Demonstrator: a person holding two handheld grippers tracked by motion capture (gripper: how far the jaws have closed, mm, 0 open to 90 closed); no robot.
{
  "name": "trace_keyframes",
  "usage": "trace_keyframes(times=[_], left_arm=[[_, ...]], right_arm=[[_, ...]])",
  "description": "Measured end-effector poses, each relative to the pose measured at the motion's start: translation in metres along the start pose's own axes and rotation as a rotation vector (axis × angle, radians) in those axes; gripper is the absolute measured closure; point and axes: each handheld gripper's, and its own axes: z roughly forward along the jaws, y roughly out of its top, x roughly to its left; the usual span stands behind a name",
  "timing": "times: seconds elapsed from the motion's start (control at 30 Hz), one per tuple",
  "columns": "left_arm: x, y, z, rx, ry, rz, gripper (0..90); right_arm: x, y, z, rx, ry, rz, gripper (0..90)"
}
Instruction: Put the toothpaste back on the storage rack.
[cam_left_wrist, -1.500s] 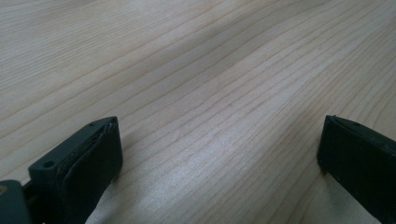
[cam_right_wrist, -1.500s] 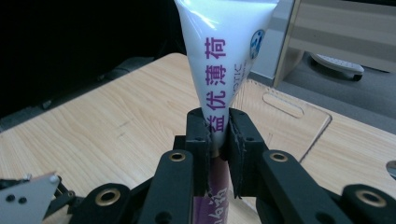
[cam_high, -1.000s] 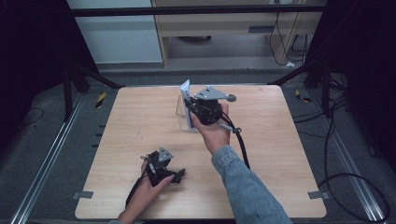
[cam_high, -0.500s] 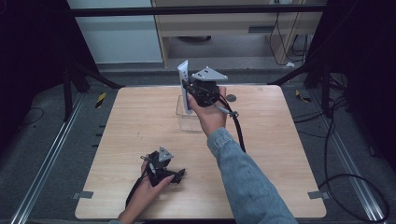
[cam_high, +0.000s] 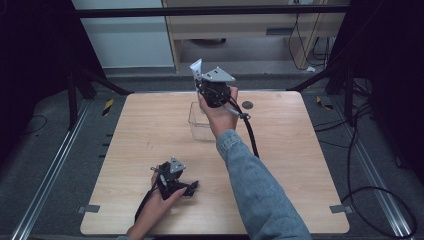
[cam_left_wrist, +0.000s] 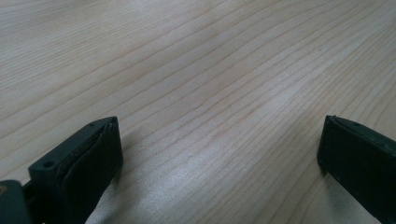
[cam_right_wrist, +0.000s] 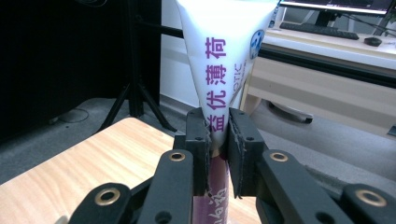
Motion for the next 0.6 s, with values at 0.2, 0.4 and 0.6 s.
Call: trace_keyframes(times=[0.2,0.4,0.6], left_arm=[[0.0,0.0,0.0,0.0,0.0,0.0,0.0],[0.0,0.0,0.0,0.0,0.0,0.0,0.0],[0.0,0.0,0.0,0.0,0.0,0.0,0.0]], right_arm=[[-0.005,-0.001,0.003,-0.011,-0.005,-0.007,79.5],[-0.005,-0.006,0.006,-0.001,-0.004,0.0,79.5],[-0.005,-0.014,0.012,0.025,0.0,0.0,79.5]])
